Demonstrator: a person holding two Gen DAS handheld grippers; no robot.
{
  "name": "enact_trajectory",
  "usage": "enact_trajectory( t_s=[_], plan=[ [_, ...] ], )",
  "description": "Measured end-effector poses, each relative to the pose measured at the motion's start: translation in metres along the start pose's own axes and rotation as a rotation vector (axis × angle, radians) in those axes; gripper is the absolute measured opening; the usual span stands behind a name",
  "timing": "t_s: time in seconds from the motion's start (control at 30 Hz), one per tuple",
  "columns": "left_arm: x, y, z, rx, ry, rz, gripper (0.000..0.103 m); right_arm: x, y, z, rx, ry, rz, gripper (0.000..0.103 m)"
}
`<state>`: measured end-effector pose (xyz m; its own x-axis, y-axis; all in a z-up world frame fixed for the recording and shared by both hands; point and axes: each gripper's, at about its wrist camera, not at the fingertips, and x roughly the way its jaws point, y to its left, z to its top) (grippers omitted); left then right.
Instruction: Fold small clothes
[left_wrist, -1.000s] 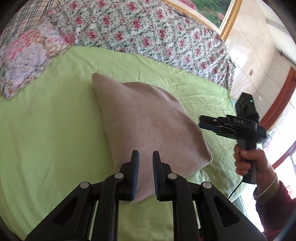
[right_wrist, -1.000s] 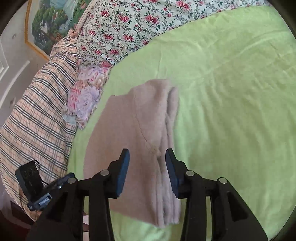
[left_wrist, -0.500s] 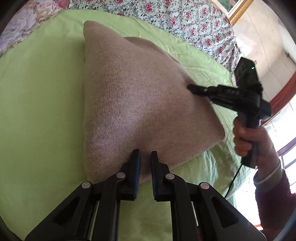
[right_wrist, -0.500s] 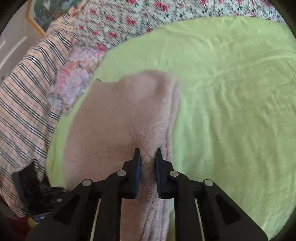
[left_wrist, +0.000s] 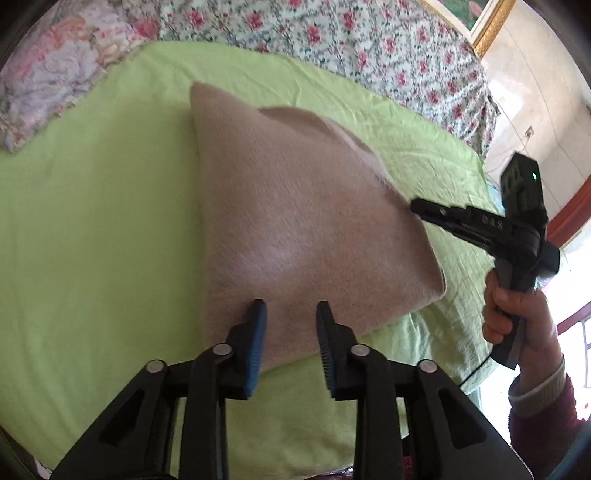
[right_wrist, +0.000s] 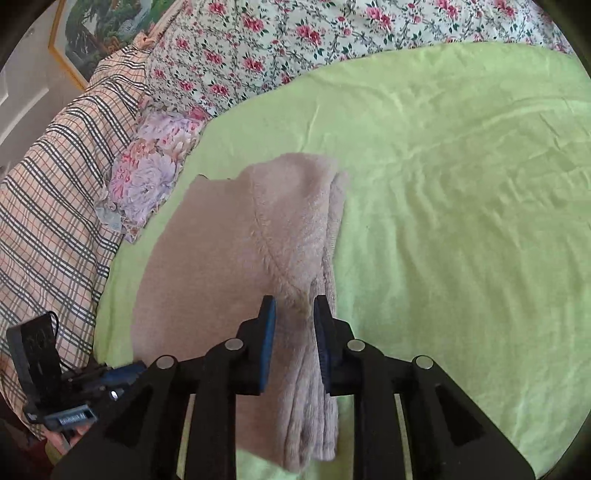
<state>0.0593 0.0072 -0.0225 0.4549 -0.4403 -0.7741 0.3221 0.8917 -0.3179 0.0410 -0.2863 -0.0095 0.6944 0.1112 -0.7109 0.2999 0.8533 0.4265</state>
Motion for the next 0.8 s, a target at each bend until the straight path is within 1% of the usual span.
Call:
enact_trajectory(
  t_s=[0.03, 0.1, 0.13, 0.17, 0.2, 0.23, 0.37, 0.4, 0.47, 0.5, 0.63, 0.7, 0.73, 0.77, 0.8],
  plan=[
    [-0.005, 0.002, 0.004, -0.002, -0.009, 0.001, 0.037, -0.002, -0.001, 0.001, 0.004, -0.001, 0.004, 0.023],
    [-0.011, 0.011, 0.013, -0.015, -0.024, 0.012, 0.055, -0.004, -0.003, 0.003, 0.015, -0.004, 0.005, 0.024],
    [-0.012, 0.015, 0.019, -0.028, -0.030, 0.028, 0.059, -0.003, -0.004, 0.005, 0.025, -0.004, 0.005, 0.030],
    [-0.011, 0.020, 0.025, -0.042, -0.032, 0.042, 0.065, -0.001, -0.006, 0.007, 0.038, -0.006, 0.011, 0.033],
    [-0.007, 0.029, 0.033, -0.066, -0.025, 0.045, 0.068, 0.001, -0.007, 0.010, 0.045, -0.007, 0.017, 0.039],
    [-0.004, 0.036, 0.040, -0.086, -0.021, 0.039, 0.068, 0.003, -0.008, 0.011, 0.048, -0.008, 0.022, 0.041],
    [0.017, 0.058, 0.068, -0.156, 0.000, 0.014, 0.069, 0.018, -0.011, 0.027, 0.056, -0.003, 0.034, 0.041],
    [0.024, 0.060, 0.075, -0.168, 0.000, 0.008, 0.070, 0.023, -0.011, 0.033, 0.055, -0.004, 0.034, 0.041],
    [0.034, 0.066, 0.091, -0.170, -0.004, -0.003, 0.074, 0.031, -0.011, 0.042, 0.054, -0.004, 0.042, 0.041],
    [0.039, 0.068, 0.097, -0.168, -0.005, 0.004, 0.075, 0.038, -0.013, 0.048, 0.063, 0.000, 0.046, 0.041],
    [0.062, 0.077, 0.126, -0.188, 0.000, 0.007, 0.075, 0.061, -0.022, 0.065, 0.116, 0.012, 0.068, 0.042],
    [0.072, 0.079, 0.135, -0.203, 0.009, -0.001, 0.076, 0.076, -0.029, 0.070, 0.149, 0.038, 0.116, 0.042],
    [0.076, 0.078, 0.137, -0.202, 0.009, 0.007, 0.077, 0.079, -0.029, 0.070, 0.145, 0.045, 0.121, 0.035],
    [0.080, 0.076, 0.139, -0.198, 0.011, 0.022, 0.077, 0.078, -0.028, 0.071, 0.125, 0.027, 0.091, 0.023],
    [0.082, 0.074, 0.141, -0.194, 0.012, 0.033, 0.077, 0.074, -0.027, 0.072, 0.112, 0.009, 0.080, 0.011]
  ],
)
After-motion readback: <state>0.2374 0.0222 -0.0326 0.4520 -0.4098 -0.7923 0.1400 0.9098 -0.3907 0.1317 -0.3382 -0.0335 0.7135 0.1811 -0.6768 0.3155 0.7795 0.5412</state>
